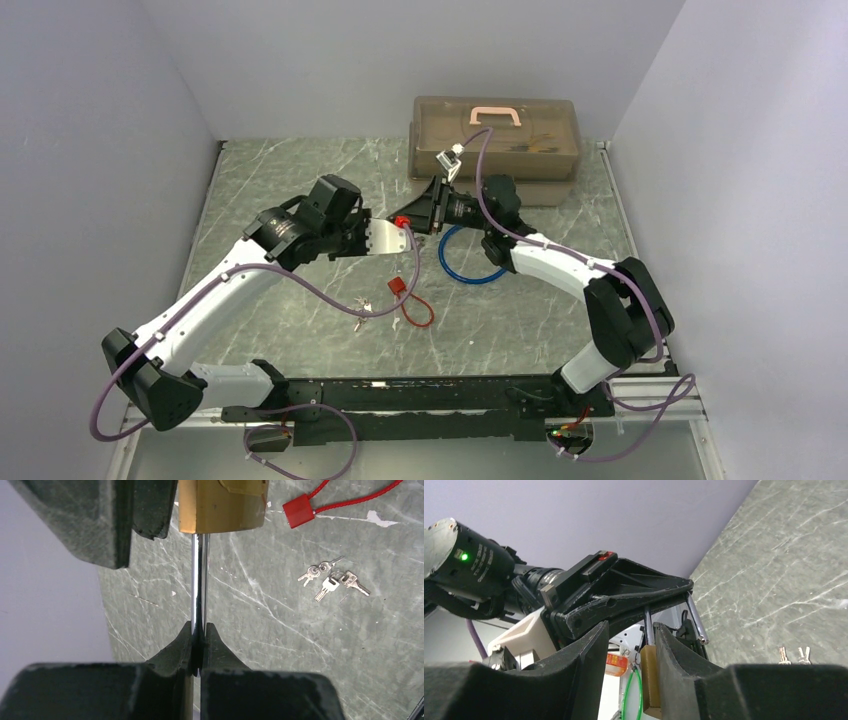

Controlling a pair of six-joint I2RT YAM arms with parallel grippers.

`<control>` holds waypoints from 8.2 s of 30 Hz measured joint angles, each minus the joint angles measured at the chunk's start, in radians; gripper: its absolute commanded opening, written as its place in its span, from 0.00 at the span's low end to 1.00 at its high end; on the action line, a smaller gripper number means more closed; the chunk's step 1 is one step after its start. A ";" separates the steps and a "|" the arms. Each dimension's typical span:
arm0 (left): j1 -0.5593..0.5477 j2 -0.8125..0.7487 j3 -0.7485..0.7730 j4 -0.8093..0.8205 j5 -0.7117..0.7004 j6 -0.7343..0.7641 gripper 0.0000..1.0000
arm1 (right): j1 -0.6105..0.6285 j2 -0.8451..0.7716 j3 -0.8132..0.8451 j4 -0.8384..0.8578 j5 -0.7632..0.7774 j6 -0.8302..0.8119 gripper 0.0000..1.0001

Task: Unlock with the key

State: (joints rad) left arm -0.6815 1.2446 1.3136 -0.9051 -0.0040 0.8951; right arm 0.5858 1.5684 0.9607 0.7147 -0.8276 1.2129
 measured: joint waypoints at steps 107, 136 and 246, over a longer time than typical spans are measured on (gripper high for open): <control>0.892 0.095 0.256 -0.106 0.685 -0.517 0.86 | 0.166 0.617 0.313 -0.262 0.270 -0.685 0.01; 0.892 0.073 0.227 -0.114 0.767 -0.517 0.88 | 0.146 0.527 0.494 -0.735 0.644 -0.890 0.85; 0.711 -0.123 -0.103 -0.339 1.061 0.014 0.99 | 0.481 -0.174 0.399 -1.020 0.743 -0.959 0.00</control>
State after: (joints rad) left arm 0.0296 1.1213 1.2106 -1.2438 1.0573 0.9089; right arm 1.0664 1.3949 1.3602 -0.3058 -0.0841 0.2543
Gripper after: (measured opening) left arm 0.994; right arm 0.009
